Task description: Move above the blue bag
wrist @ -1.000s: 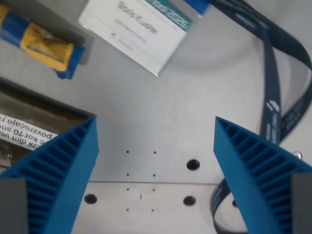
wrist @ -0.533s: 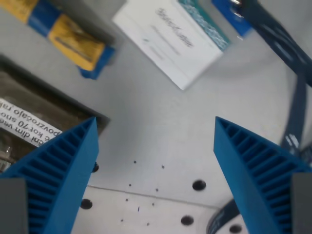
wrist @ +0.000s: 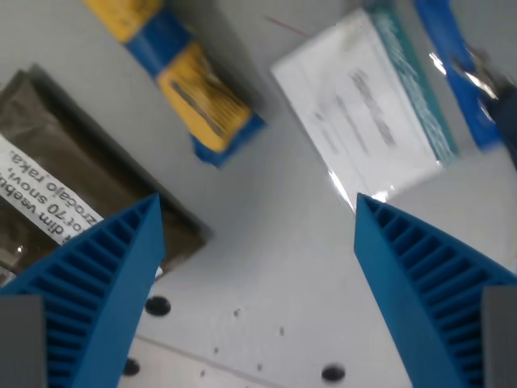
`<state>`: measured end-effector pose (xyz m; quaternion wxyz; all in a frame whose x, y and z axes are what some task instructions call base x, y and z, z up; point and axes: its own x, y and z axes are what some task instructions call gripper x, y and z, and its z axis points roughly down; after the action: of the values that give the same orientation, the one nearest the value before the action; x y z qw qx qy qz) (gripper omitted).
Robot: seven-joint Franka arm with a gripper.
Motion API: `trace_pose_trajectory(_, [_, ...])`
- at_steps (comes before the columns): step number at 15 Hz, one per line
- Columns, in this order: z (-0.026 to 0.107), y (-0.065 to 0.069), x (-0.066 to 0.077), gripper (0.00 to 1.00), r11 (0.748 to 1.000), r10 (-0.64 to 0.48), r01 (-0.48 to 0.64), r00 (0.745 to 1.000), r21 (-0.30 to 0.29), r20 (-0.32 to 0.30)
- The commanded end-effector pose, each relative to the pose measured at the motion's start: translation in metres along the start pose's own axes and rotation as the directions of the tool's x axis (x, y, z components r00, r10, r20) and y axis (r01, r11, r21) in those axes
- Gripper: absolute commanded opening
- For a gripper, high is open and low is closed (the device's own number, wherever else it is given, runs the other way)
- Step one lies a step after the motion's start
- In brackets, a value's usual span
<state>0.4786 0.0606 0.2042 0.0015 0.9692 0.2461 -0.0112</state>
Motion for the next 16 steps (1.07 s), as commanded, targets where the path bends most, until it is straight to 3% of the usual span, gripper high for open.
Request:
trace_pose_trajectory(1, [0.009,-0.007,0.01,1.0,0.927,-0.371,0.374,0.926,0.025,-0.074])
trace_pose_trajectory(7, [0.029,-0.026,0.034,1.0,0.848,-0.528,0.529,0.848,0.031,-0.051])
trace_pose_trajectory(16, [0.05,-0.038,0.058,1.0,0.84,-0.541,0.542,0.84,0.017,-0.042])
